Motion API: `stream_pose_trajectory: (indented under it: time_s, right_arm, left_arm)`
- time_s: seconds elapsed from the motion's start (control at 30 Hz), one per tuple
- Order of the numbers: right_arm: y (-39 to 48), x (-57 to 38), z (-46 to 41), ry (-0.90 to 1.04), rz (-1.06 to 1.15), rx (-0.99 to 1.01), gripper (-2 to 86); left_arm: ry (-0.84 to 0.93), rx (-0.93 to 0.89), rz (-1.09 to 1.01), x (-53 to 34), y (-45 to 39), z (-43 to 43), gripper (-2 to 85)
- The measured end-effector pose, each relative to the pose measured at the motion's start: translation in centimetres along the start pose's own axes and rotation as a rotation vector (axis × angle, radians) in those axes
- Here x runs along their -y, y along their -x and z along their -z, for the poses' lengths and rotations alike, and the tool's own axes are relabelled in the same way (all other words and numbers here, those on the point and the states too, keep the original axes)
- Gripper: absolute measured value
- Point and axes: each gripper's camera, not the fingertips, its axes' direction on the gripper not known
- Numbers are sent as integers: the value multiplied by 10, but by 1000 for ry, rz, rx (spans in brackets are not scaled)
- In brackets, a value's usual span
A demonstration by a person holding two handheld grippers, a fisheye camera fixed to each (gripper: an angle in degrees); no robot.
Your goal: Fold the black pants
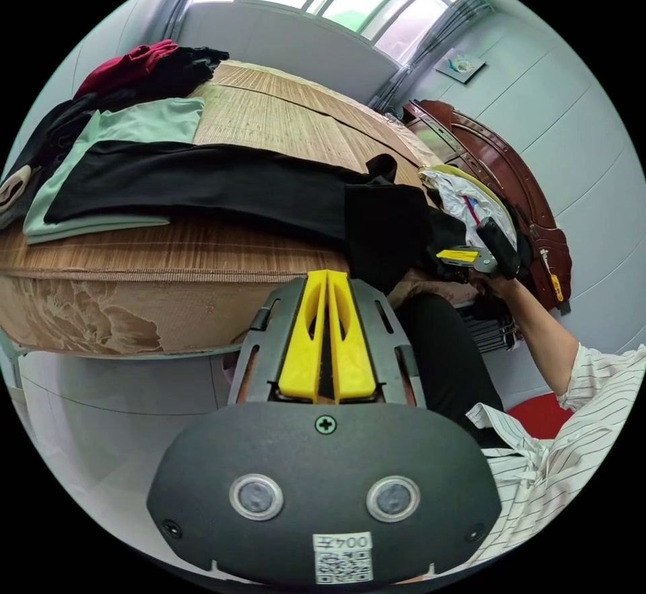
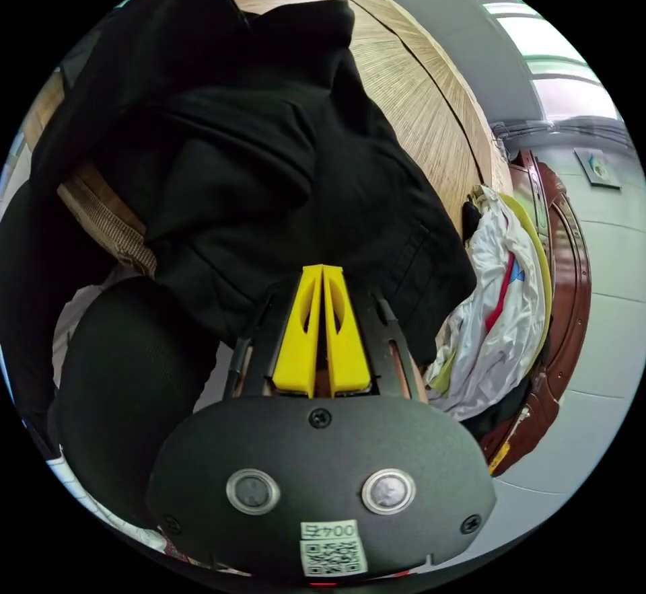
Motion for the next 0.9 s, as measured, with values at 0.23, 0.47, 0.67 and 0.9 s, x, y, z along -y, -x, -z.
stream_pose_trajectory:
  time_s: [0.23, 0.47, 0.67, 0.9]
  right_arm:
    - [-12, -7, -3, -122, -94, 84, -7]
    - [-8, 41, 148, -550, 47, 383, 14]
    - [71, 145, 196, -393, 532, 412, 121]
    - [113, 225, 164, -65, 753, 444, 144]
  left_arm:
    - [8, -25, 5, -10, -7, -17, 1]
    - [20, 39, -31, -20, -12, -36, 1]
    - [47, 198, -170, -3, -32, -58, 4]
    - [128, 245, -217, 10, -21, -110, 13]
